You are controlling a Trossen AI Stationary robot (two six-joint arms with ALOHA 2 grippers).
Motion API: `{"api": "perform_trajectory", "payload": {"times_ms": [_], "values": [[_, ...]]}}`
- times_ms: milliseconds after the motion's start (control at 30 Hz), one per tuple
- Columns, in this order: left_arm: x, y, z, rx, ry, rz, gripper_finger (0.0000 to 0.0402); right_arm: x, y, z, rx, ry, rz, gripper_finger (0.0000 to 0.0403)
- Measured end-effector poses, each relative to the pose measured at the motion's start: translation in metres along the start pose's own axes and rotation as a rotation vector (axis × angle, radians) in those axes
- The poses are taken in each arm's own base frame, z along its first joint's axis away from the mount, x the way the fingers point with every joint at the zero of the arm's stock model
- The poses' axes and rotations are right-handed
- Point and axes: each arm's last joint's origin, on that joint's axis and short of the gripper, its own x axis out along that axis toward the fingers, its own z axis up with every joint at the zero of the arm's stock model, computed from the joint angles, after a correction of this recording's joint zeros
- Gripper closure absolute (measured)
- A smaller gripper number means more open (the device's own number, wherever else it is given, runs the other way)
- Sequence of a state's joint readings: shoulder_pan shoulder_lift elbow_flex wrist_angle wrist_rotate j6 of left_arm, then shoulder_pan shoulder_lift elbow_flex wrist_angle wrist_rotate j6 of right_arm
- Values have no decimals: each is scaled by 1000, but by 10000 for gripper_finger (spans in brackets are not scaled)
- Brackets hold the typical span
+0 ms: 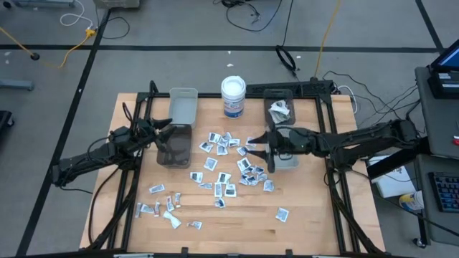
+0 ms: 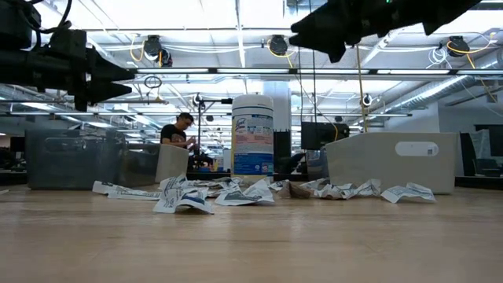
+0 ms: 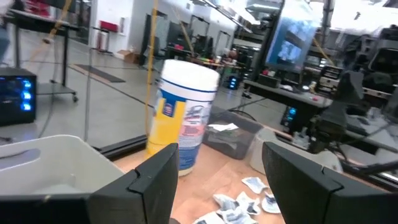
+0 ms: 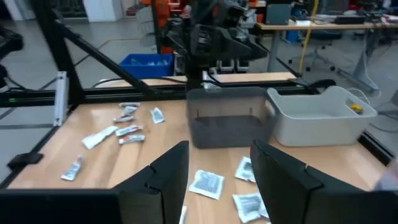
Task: Pick & Place First Aid Supplies
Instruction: Put the green bandage into the right black bin
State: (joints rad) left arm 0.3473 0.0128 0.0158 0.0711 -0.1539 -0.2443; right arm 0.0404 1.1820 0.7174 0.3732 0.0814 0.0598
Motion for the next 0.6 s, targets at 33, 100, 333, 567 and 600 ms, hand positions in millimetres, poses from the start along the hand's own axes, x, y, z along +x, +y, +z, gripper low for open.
{"api": "perform_trajectory", "payload": {"times_ms": [33, 100, 333, 567, 600], "values": [[0, 0, 0, 3, 2, -8, 165, 0, 2, 0, -4, 1, 8, 236], [0, -1, 0, 5, 8, -31, 165, 0, 4, -1, -7, 4, 15, 236], [-1, -5, -2, 15, 72, -172, 165, 0, 3, -1, -7, 6, 12, 236], [-3, -15, 21, 48, 258, -199, 165, 0, 3, -1, -6, 5, 10, 236], [-3, -17, 24, 49, 309, -195, 165, 0, 3, -1, -8, 7, 10, 236]]}}
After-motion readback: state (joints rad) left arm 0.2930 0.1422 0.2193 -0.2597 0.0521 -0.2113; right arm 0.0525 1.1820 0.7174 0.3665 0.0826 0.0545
